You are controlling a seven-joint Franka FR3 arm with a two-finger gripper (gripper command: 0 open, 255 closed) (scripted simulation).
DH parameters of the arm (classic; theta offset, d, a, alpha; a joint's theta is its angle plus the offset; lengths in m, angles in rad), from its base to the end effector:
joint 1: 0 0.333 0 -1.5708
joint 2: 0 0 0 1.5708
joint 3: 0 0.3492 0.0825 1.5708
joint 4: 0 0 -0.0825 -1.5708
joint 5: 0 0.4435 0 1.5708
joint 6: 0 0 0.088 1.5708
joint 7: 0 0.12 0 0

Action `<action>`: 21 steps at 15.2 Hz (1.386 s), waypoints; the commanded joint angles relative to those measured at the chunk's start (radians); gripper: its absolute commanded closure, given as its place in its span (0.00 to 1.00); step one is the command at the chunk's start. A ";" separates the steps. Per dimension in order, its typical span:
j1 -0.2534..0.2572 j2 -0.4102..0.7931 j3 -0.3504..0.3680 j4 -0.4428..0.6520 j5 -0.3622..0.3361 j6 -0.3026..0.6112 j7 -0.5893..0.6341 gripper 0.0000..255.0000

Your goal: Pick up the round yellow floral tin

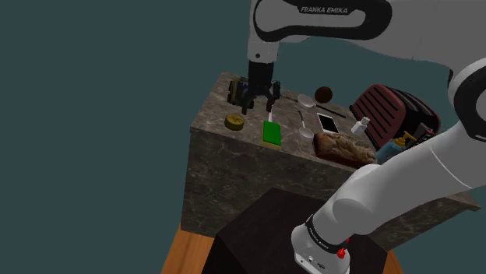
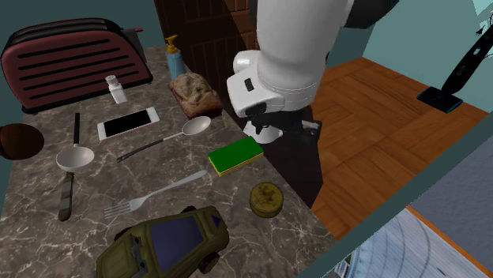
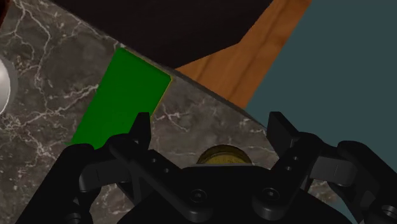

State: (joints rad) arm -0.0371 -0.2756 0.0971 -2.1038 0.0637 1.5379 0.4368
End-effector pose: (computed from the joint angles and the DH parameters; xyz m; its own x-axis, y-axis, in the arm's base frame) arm 0.4830 0.0400 0.5176 0.8837 -0.3785 -0.2752 -0.3684 -0.9253 0.0897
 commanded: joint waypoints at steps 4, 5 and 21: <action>-0.008 0.271 0.025 0.191 -0.036 -0.030 0.160 0.00; -0.008 0.324 0.025 0.232 -0.044 -0.041 0.188 0.00; -0.006 0.397 0.023 0.199 -0.053 0.045 0.214 1.00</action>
State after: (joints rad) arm -0.0429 0.1208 0.1202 -1.9041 0.0108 1.5820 0.6511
